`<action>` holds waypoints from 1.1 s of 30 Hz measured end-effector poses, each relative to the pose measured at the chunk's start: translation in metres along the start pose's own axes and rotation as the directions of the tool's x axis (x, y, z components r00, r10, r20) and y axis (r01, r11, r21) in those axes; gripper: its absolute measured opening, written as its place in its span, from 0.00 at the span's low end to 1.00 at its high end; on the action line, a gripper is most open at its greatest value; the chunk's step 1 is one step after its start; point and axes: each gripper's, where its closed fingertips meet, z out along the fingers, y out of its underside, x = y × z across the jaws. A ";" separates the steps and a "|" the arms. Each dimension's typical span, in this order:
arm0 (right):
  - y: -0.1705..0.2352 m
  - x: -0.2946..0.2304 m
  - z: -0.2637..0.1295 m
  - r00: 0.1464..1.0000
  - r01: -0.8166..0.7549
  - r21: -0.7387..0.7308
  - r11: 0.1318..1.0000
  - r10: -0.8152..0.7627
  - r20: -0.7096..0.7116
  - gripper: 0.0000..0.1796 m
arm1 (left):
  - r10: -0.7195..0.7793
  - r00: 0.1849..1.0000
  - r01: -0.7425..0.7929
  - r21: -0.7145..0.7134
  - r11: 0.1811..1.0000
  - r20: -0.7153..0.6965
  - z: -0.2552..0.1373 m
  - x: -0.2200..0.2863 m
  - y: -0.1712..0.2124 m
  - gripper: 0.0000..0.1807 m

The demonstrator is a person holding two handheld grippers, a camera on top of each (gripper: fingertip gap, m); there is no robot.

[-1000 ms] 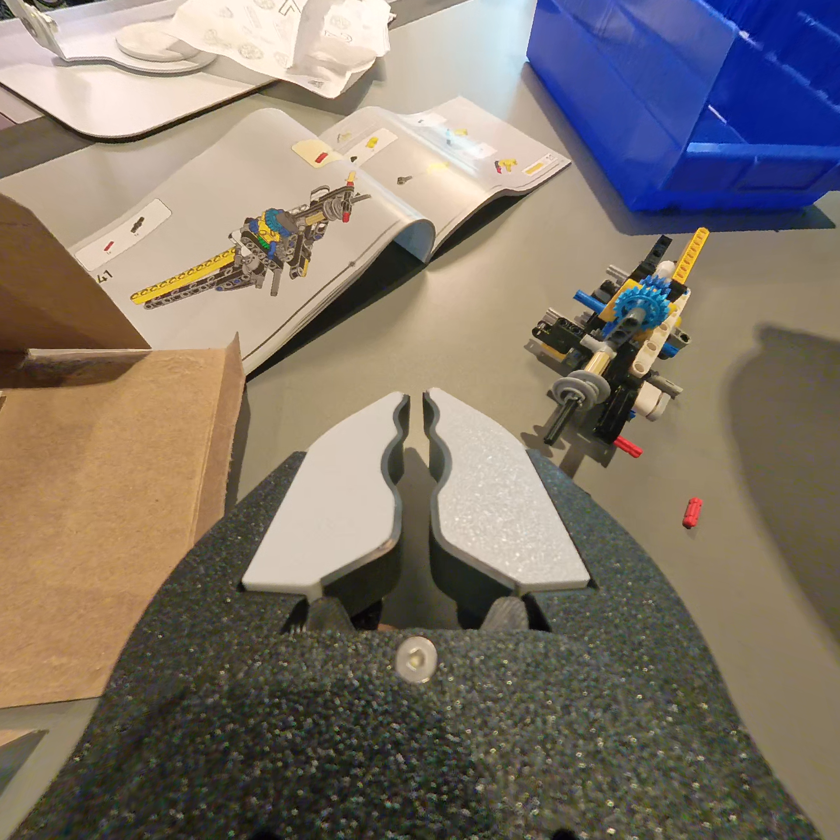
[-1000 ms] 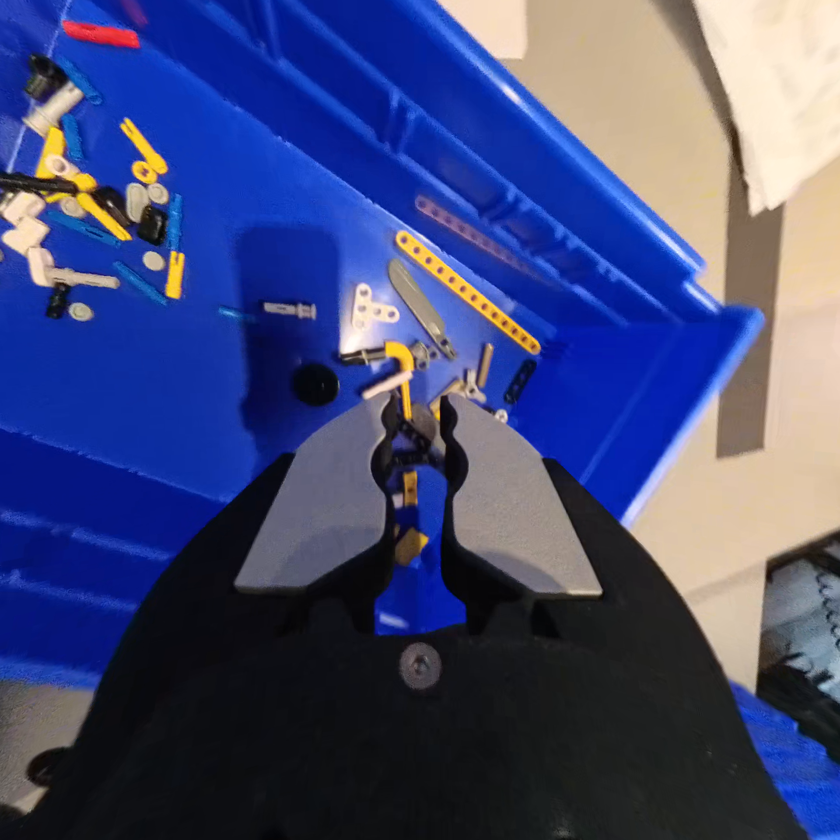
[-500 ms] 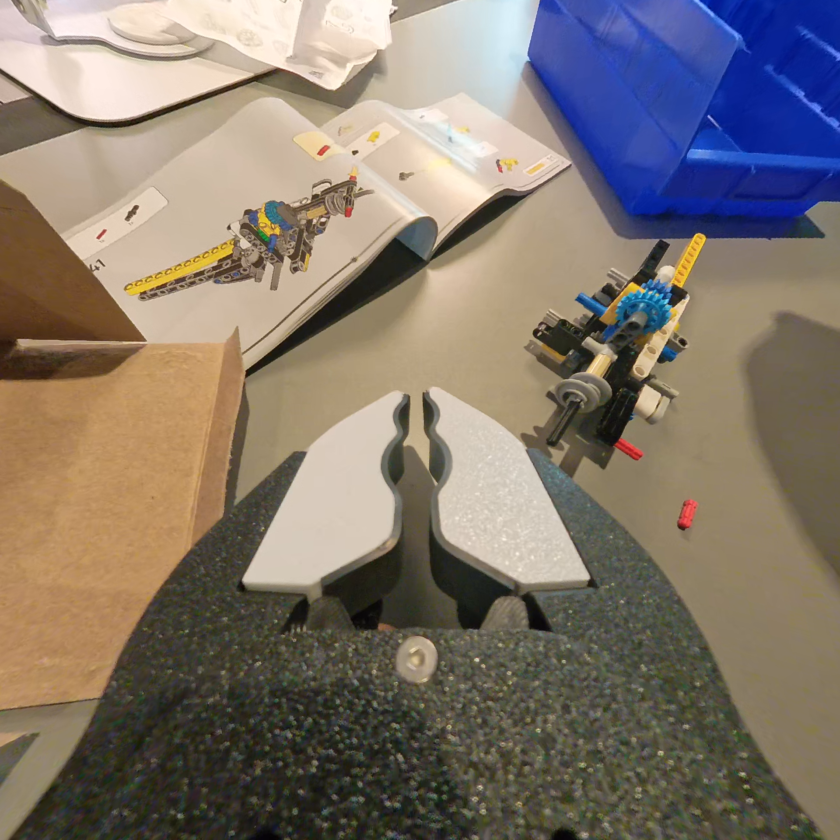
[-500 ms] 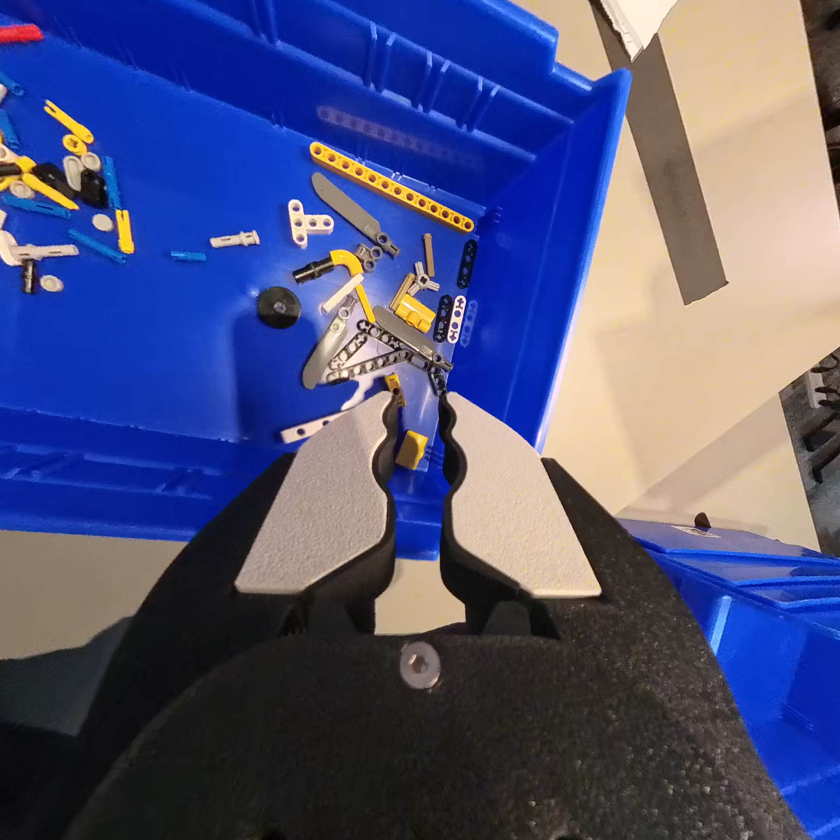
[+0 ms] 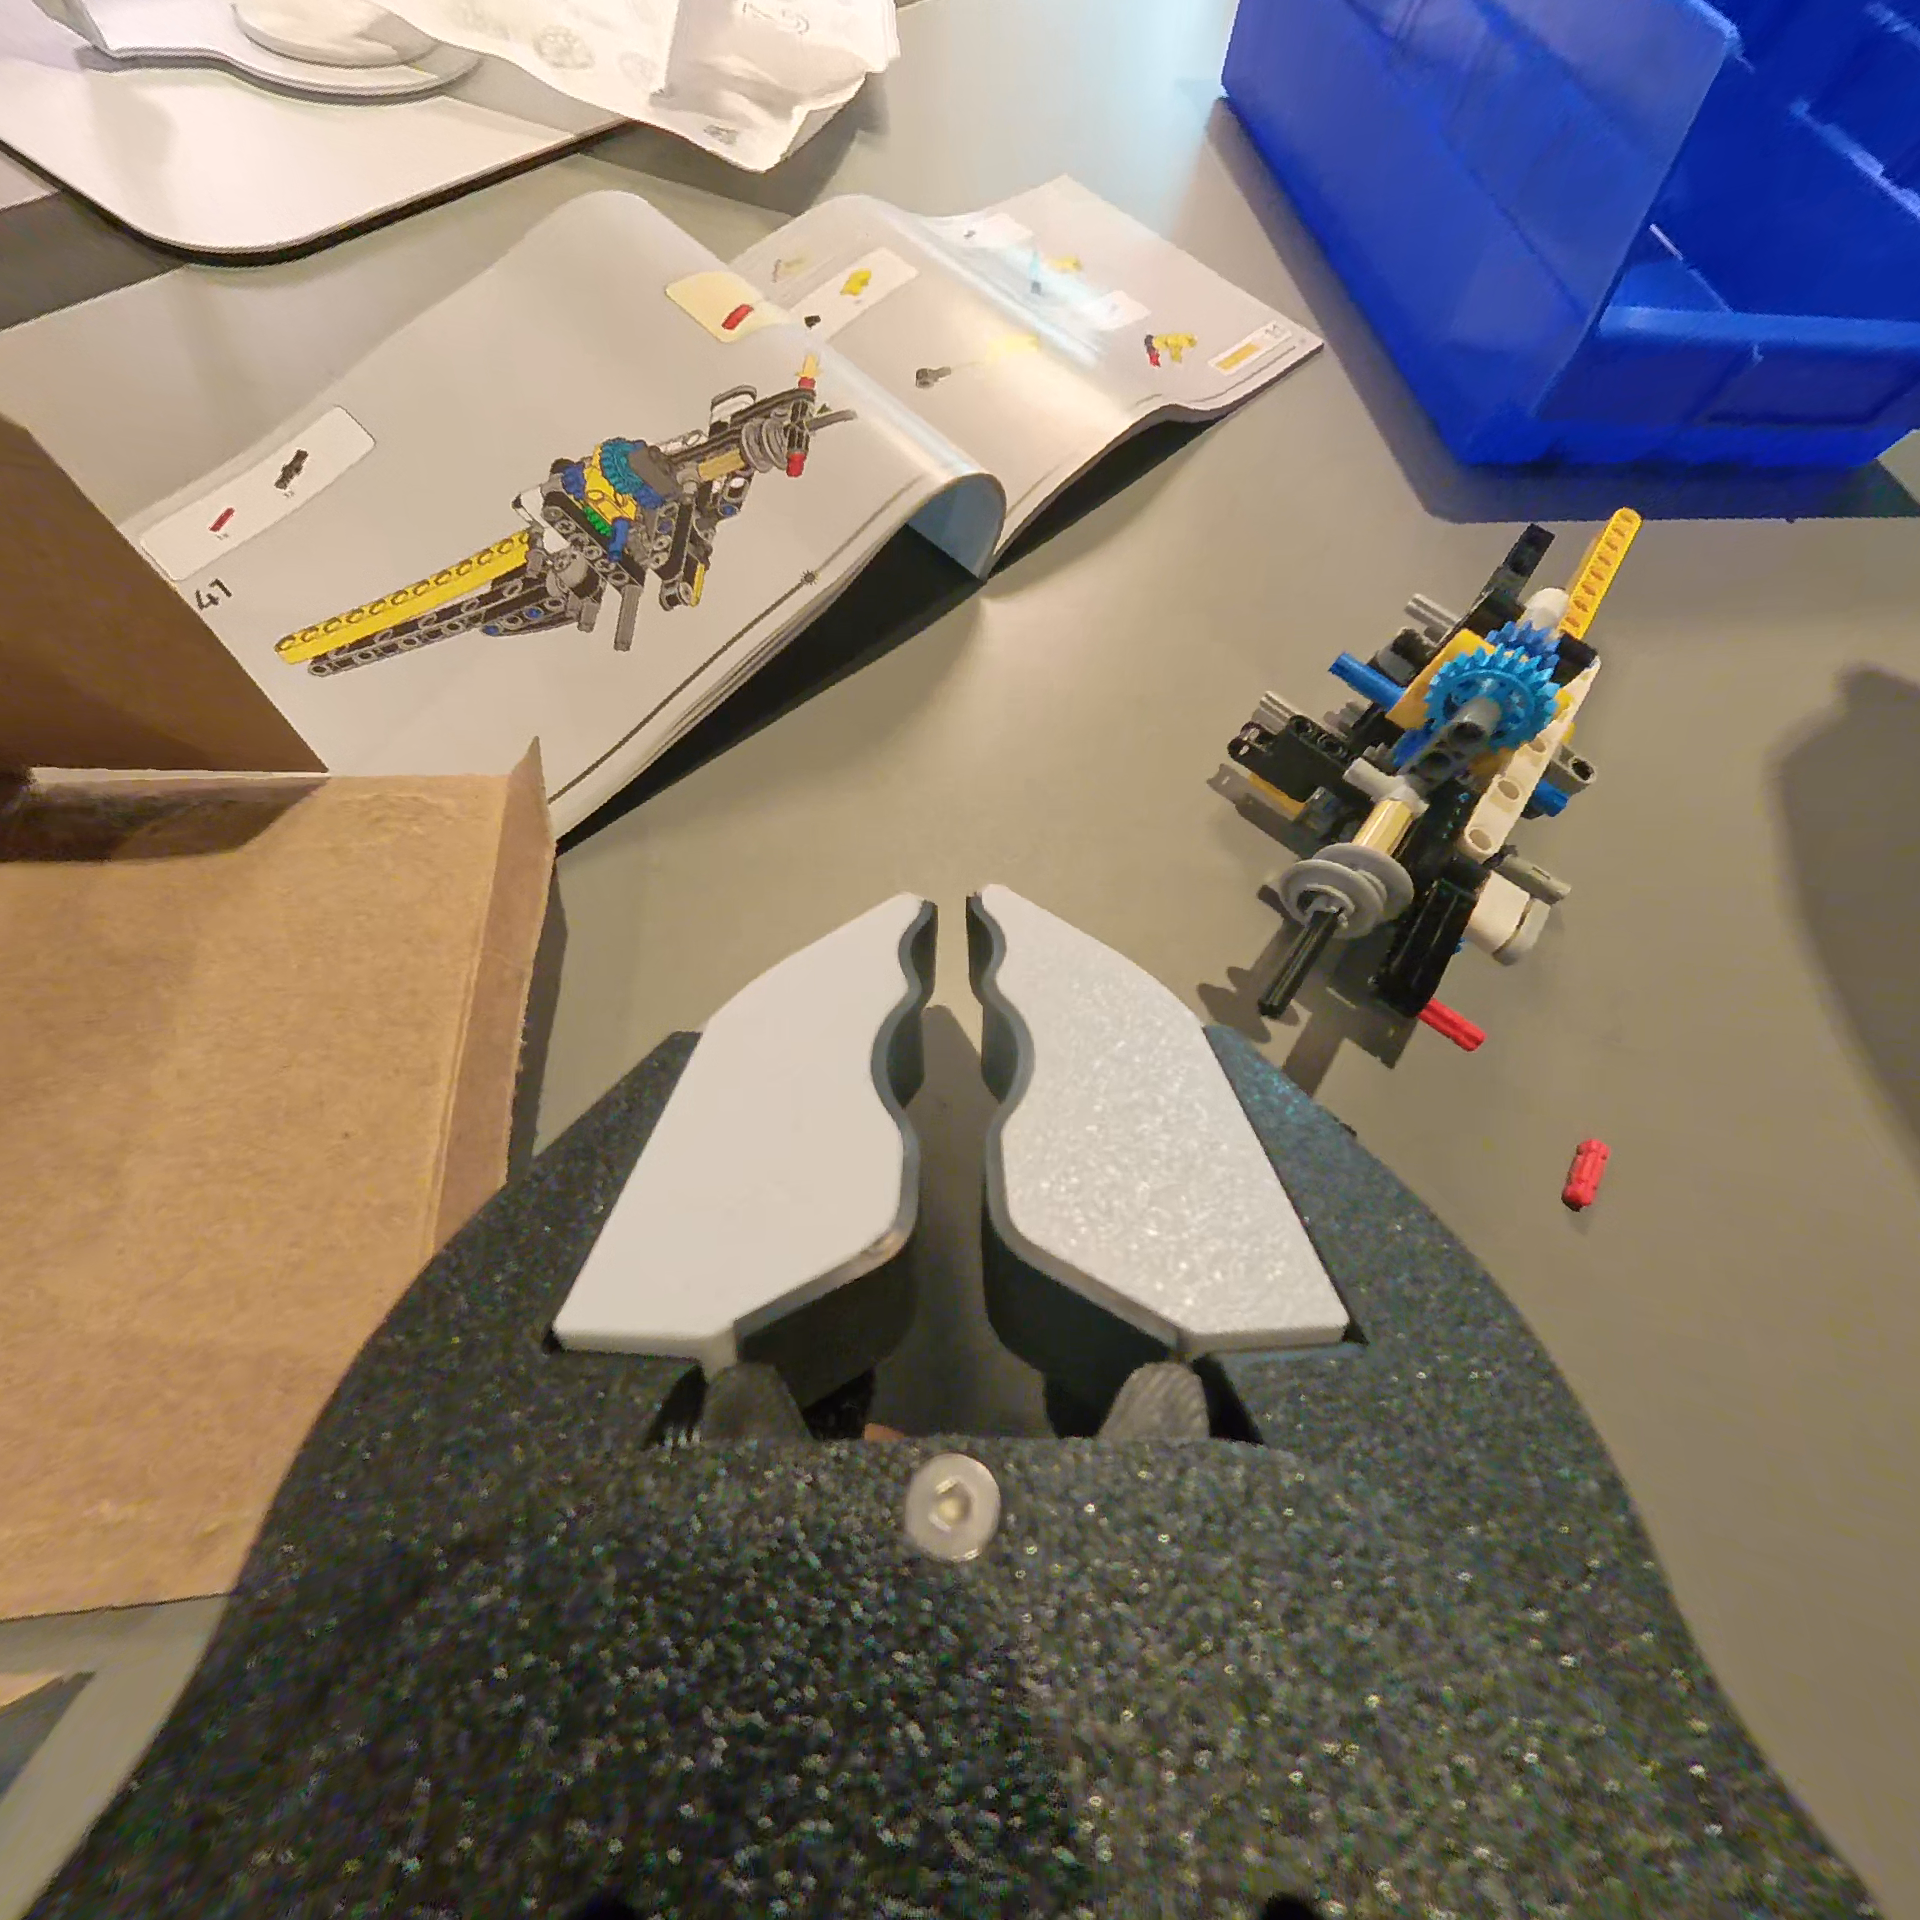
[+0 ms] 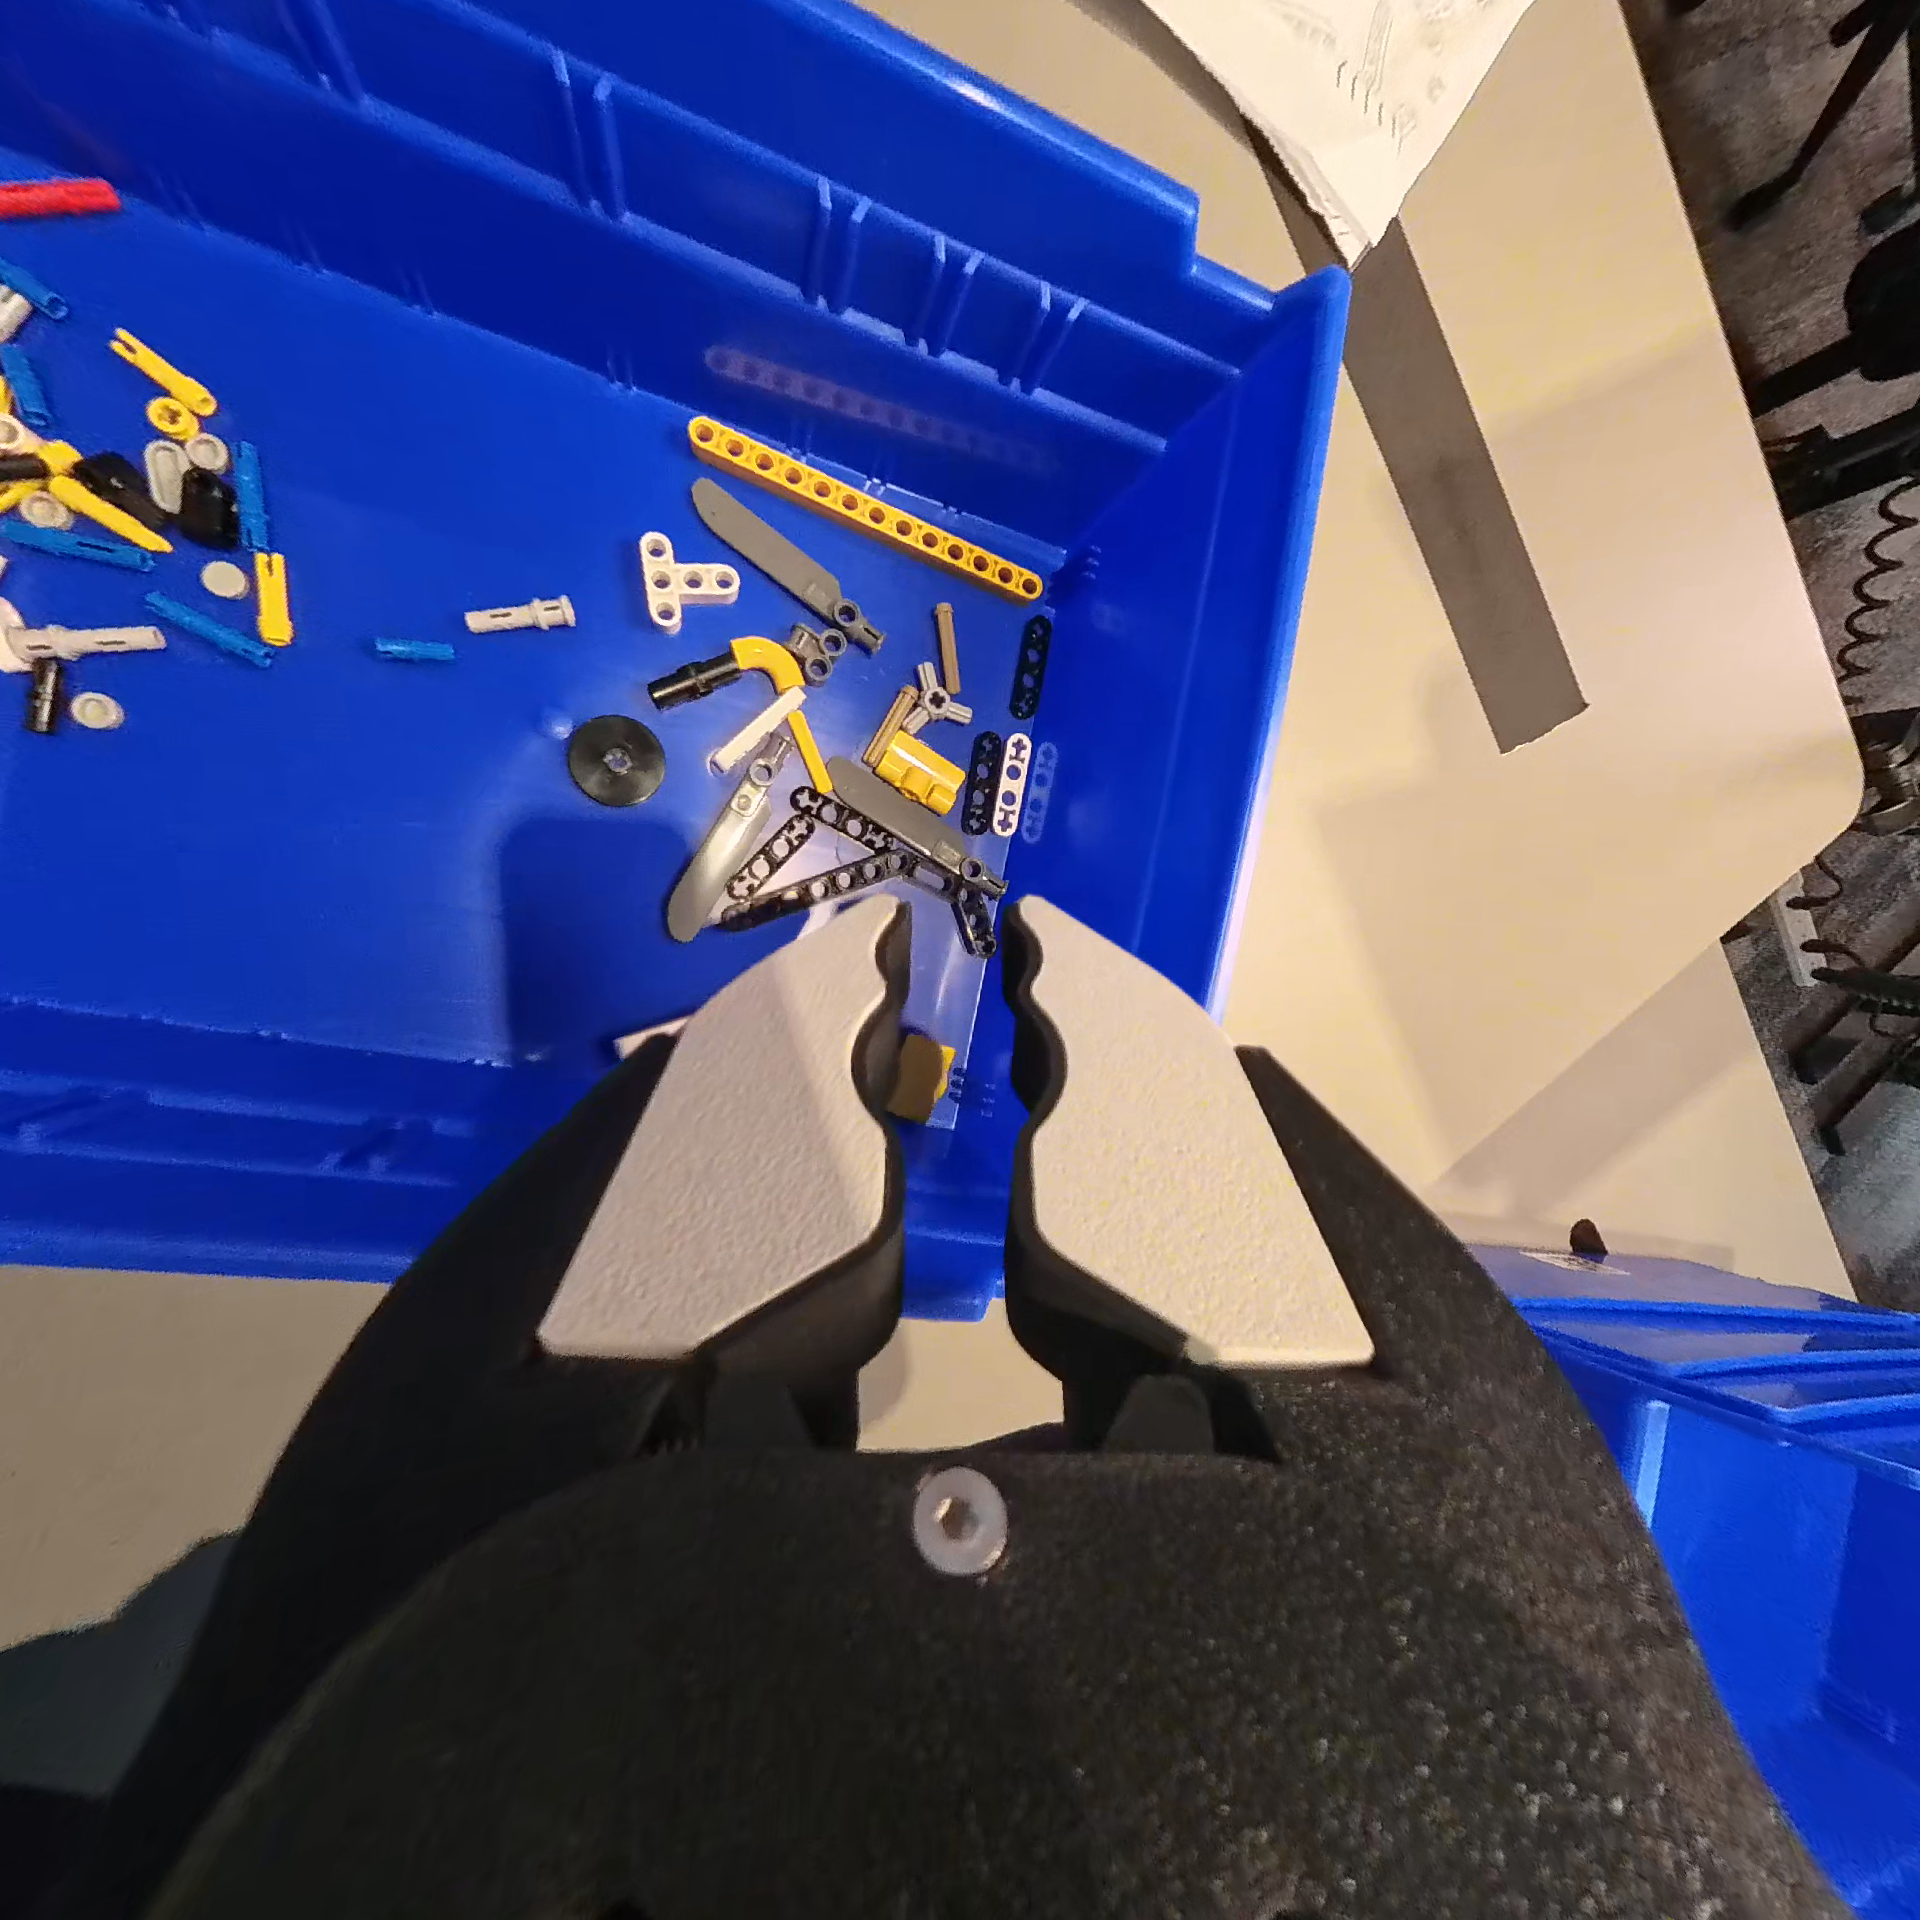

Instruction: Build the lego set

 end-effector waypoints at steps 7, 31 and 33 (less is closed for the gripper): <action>-0.002 0.000 0.004 1.000 0.005 0.006 1.000 -0.005 0.001 0.09 | -0.006 1.000 0.006 0.003 1.000 -0.004 0.000 0.000 0.000 0.03; -0.009 0.006 -0.015 0.999 -0.014 0.078 0.997 0.016 -0.032 0.09 | 0.001 1.000 -0.001 -0.002 1.000 -0.003 0.000 0.000 0.000 0.03; -0.012 0.009 -0.025 0.999 -0.028 0.123 0.992 0.033 -0.040 0.09 | -0.001 1.000 0.001 -0.003 1.000 -0.003 0.000 0.000 0.001 0.03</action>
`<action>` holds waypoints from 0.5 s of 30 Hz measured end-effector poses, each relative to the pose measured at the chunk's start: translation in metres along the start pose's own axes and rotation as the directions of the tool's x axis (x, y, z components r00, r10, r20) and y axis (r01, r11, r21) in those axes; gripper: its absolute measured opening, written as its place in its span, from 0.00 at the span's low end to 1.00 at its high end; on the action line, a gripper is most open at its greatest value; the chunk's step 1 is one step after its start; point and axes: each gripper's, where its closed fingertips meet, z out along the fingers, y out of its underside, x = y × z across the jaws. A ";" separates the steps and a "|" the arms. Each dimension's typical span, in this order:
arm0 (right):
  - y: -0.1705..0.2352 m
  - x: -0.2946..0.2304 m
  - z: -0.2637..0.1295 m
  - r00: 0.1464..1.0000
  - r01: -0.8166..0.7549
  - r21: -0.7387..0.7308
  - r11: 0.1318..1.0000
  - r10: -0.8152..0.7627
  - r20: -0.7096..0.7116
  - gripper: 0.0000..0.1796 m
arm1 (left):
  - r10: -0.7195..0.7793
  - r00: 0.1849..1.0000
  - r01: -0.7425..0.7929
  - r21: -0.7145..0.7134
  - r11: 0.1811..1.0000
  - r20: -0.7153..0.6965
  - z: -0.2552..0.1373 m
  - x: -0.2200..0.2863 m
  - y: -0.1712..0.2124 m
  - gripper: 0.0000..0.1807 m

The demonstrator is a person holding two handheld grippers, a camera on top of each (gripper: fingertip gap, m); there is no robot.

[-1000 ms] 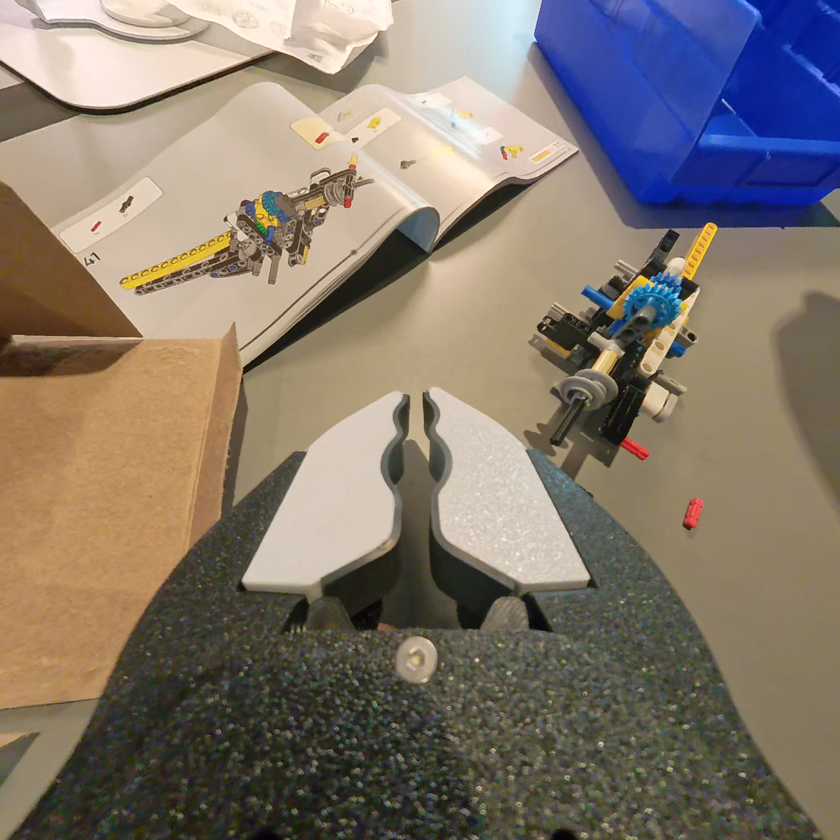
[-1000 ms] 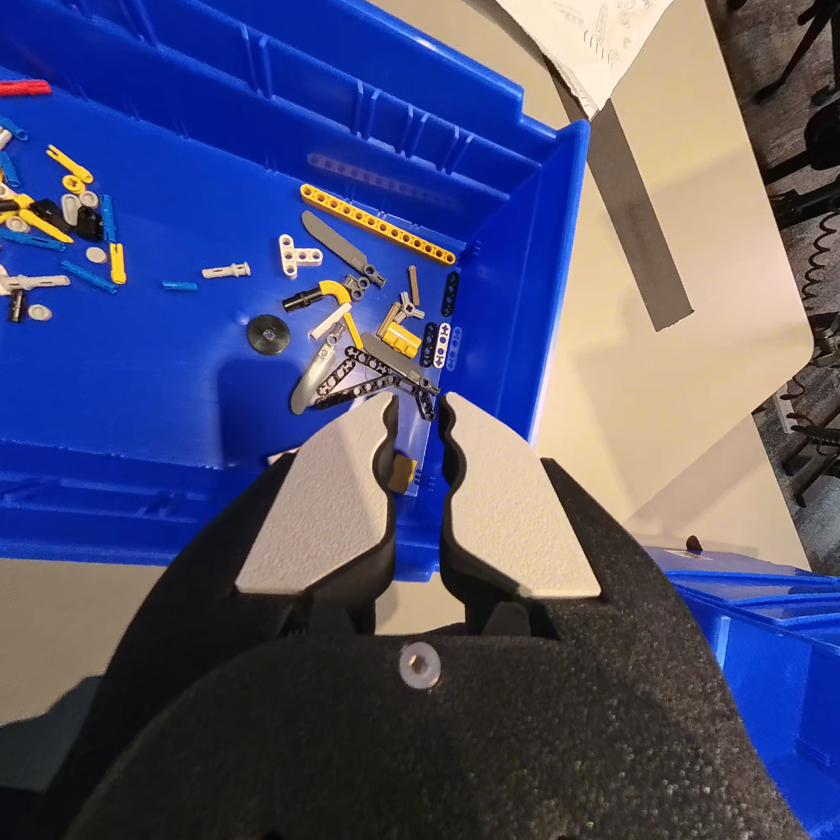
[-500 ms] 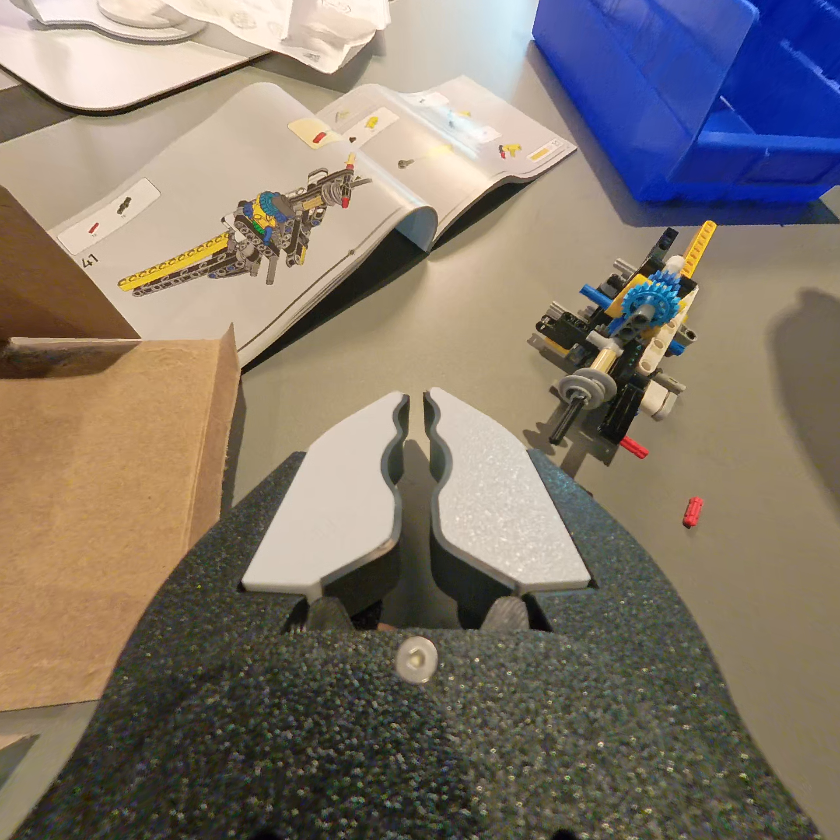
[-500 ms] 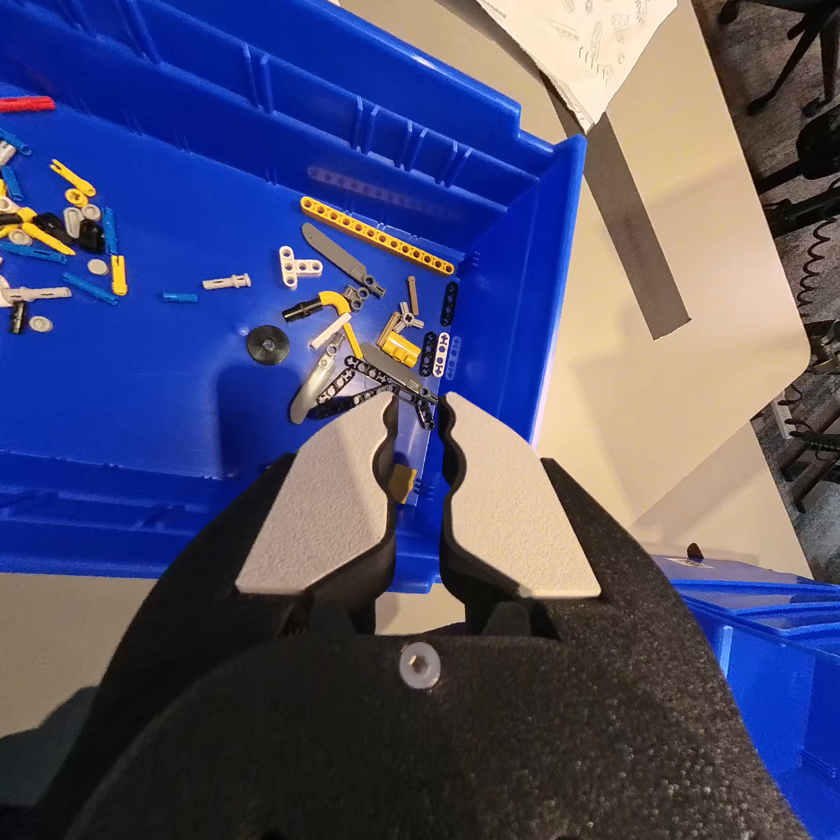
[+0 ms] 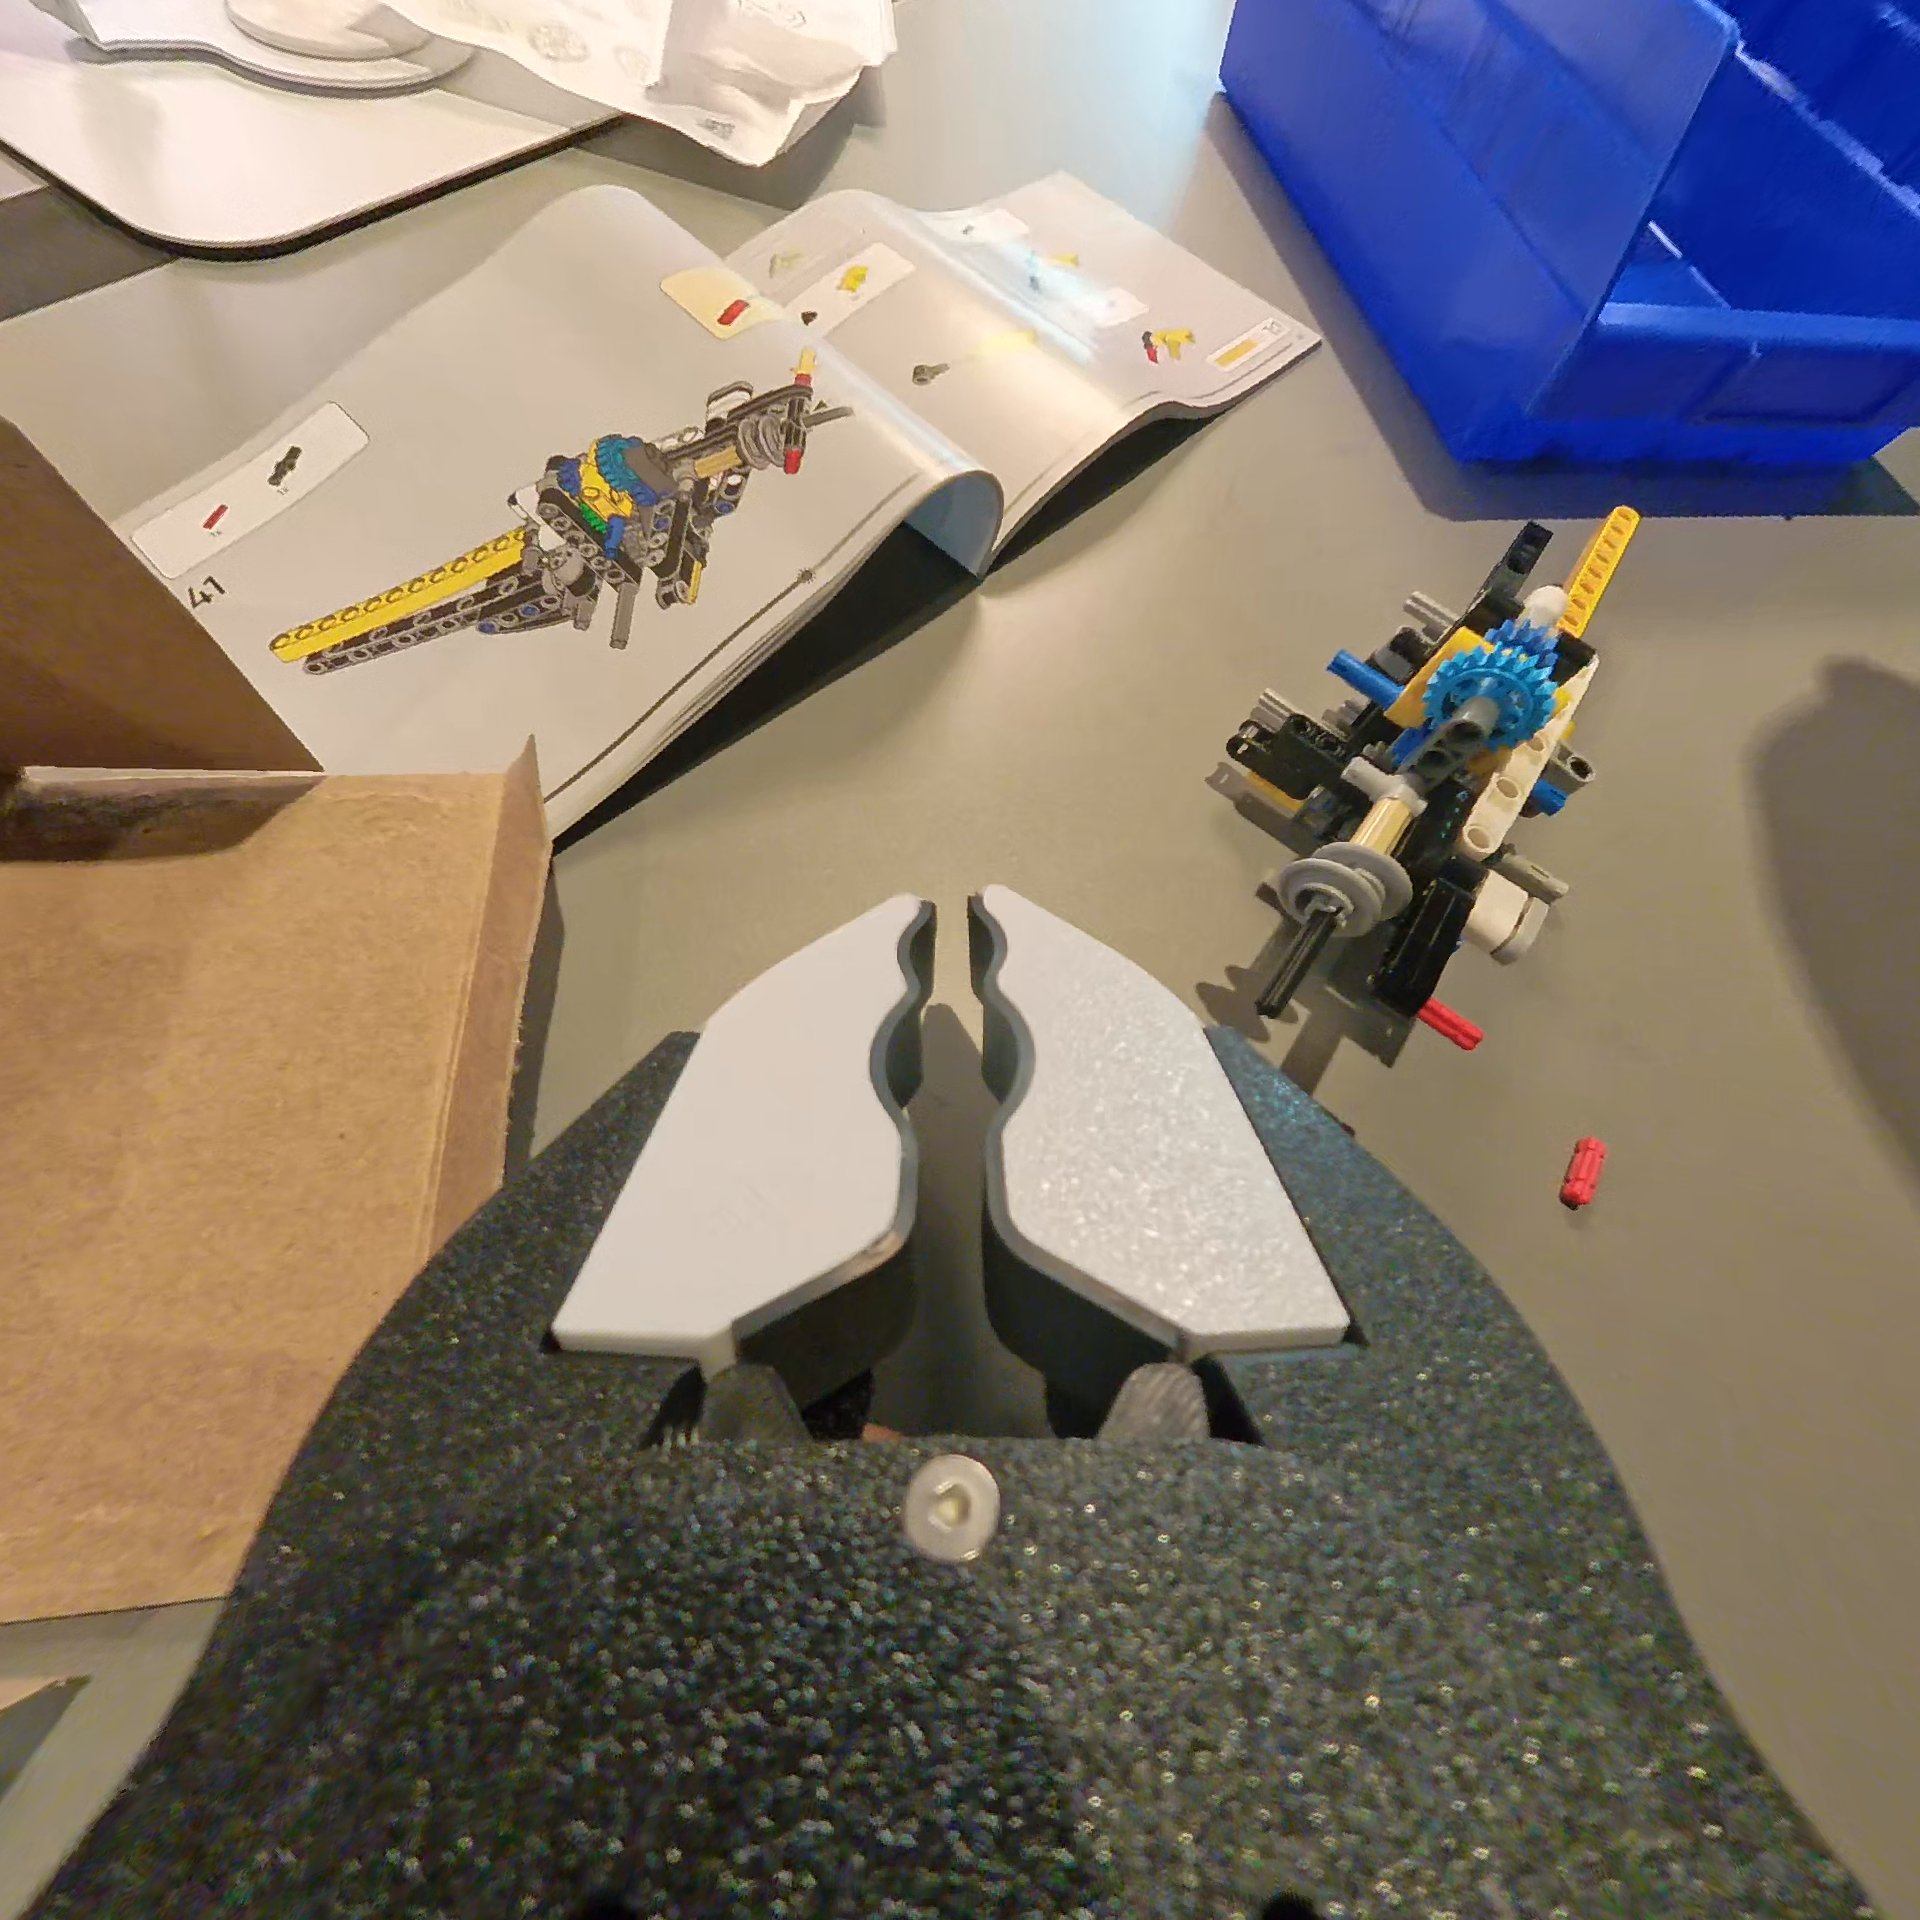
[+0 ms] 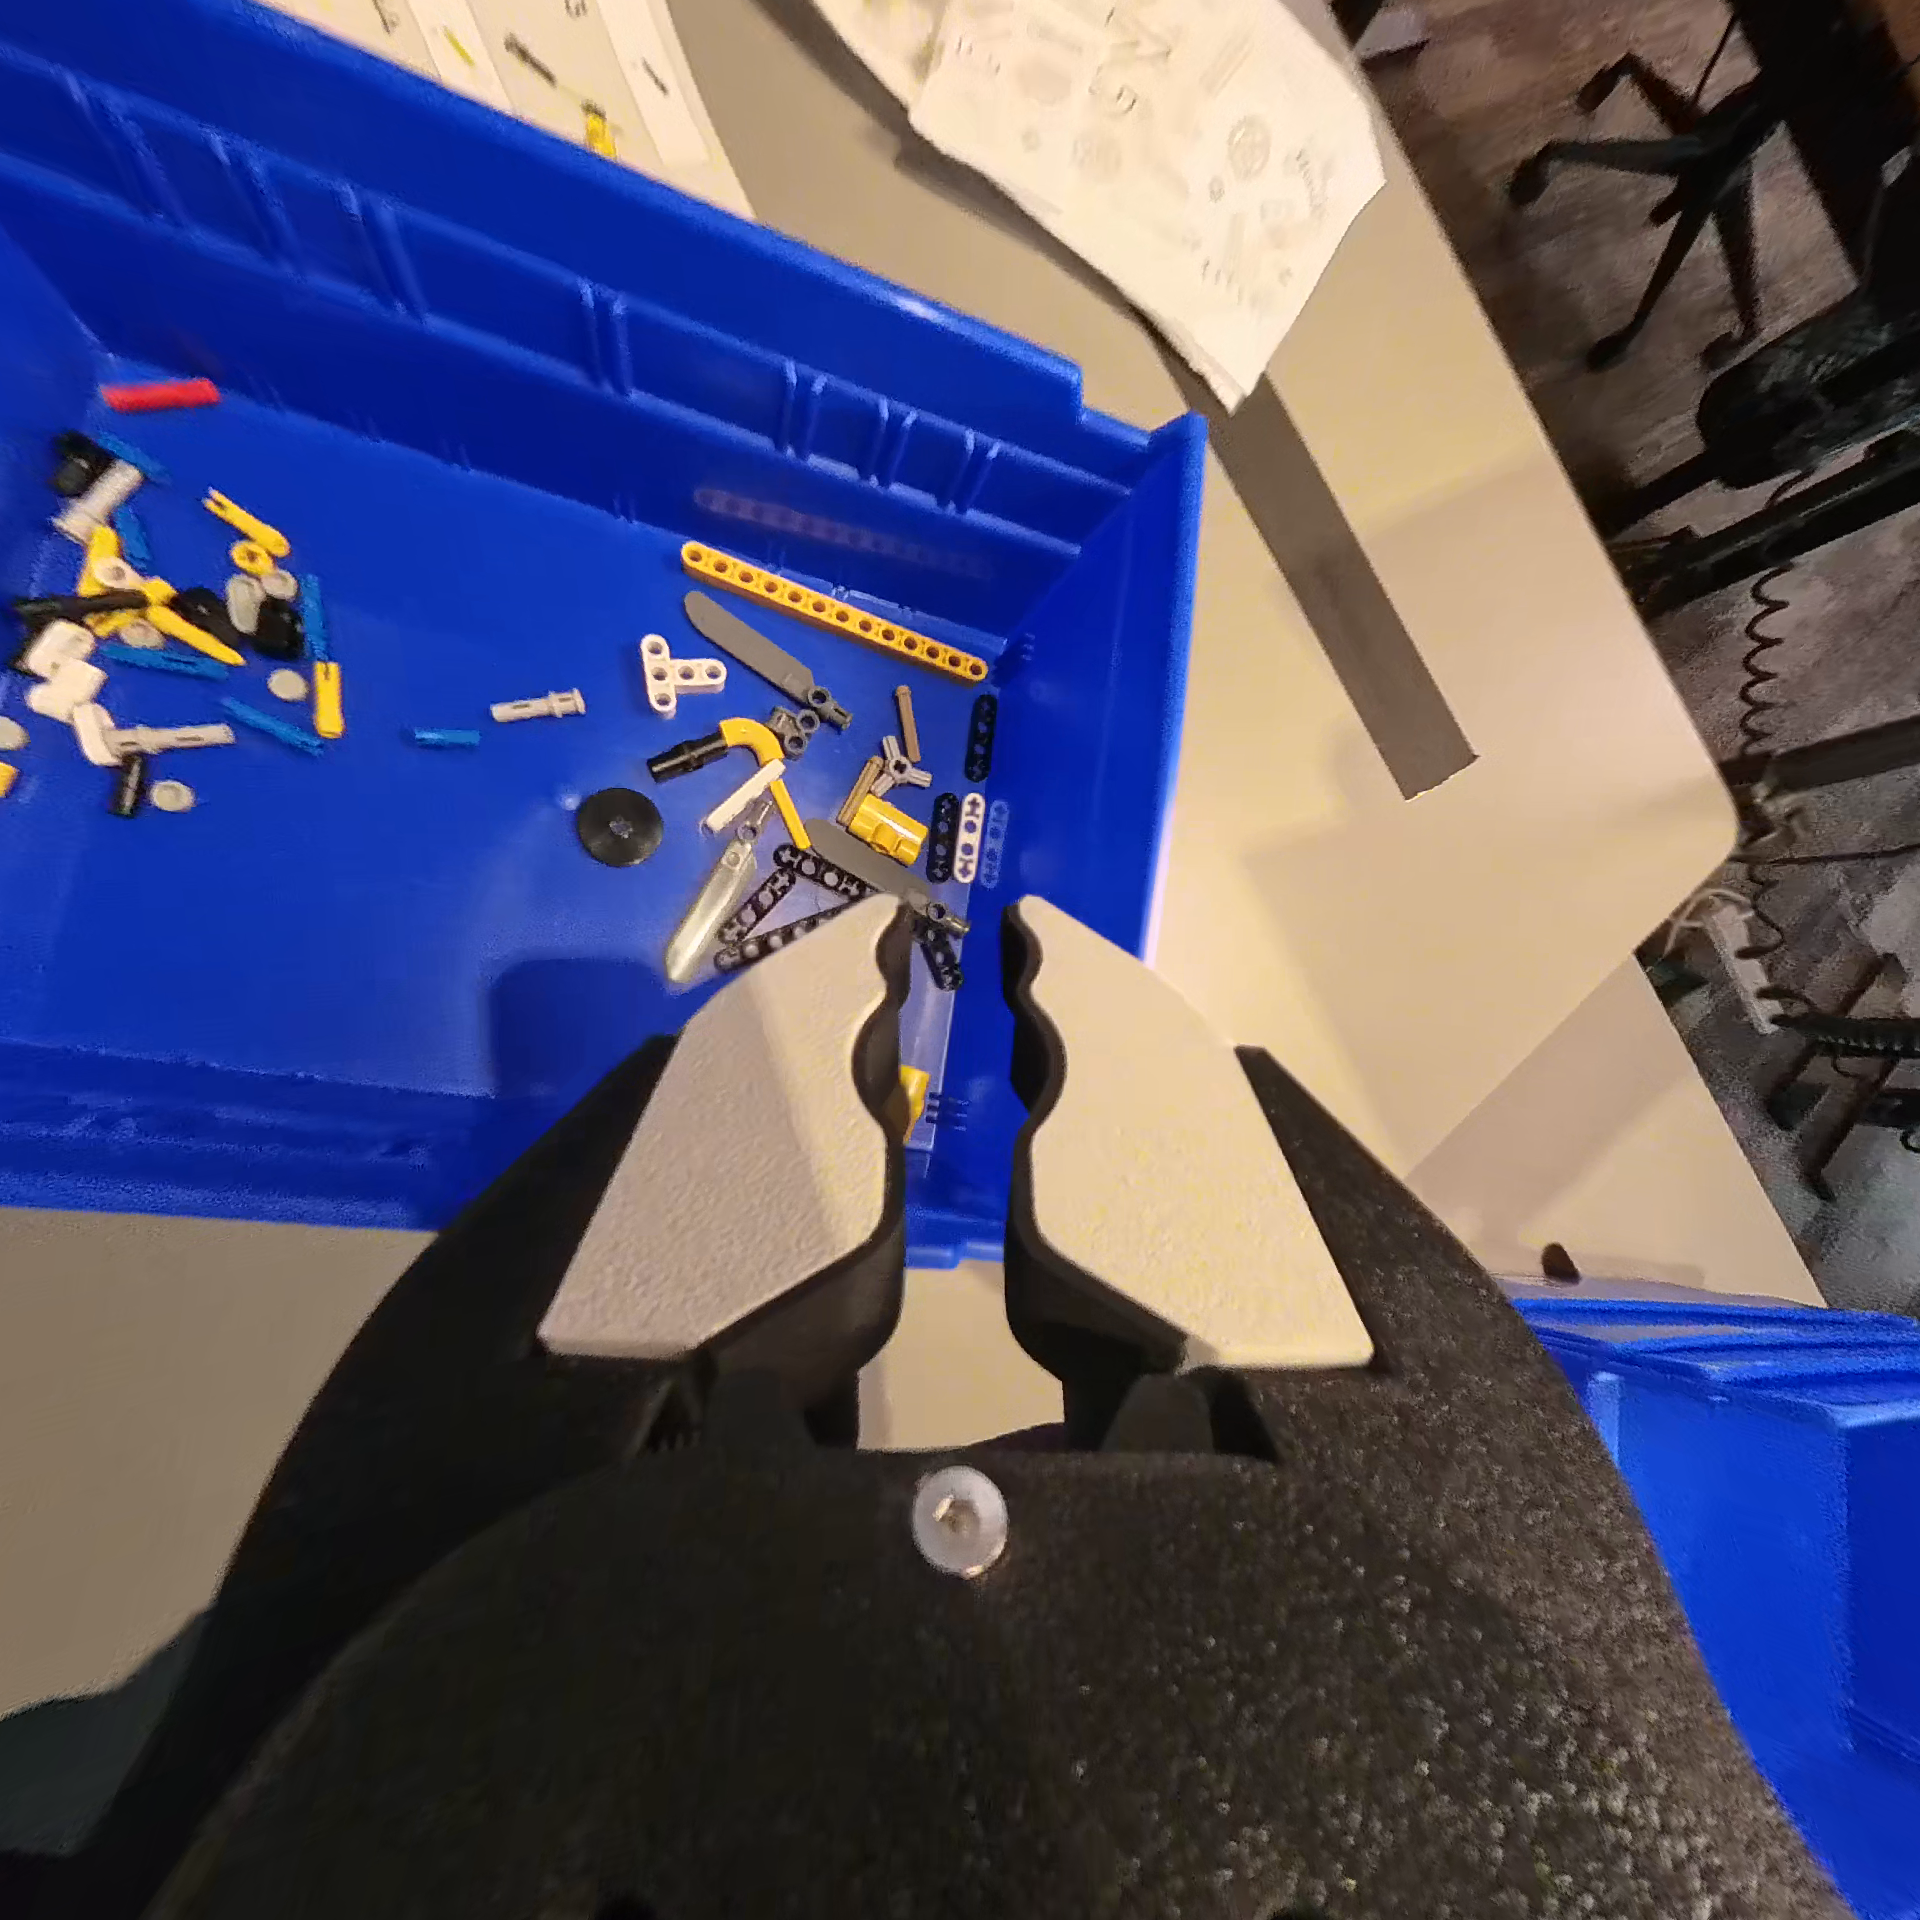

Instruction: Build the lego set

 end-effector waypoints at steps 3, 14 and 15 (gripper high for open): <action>-0.004 0.005 -0.011 1.000 -0.016 0.041 0.999 0.017 -0.021 0.09 | -0.002 1.000 0.002 0.000 1.000 0.000 0.000 0.000 0.000 0.03; -0.005 0.003 -0.009 1.000 -0.013 0.041 0.999 0.013 -0.015 0.08 | -0.004 1.000 0.004 0.000 1.000 0.001 0.000 0.000 0.000 0.03; -0.005 0.002 -0.008 1.000 -0.011 0.038 0.999 0.012 -0.012 0.08 | -0.004 1.000 0.004 0.001 1.000 0.001 0.000 0.000 0.000 0.03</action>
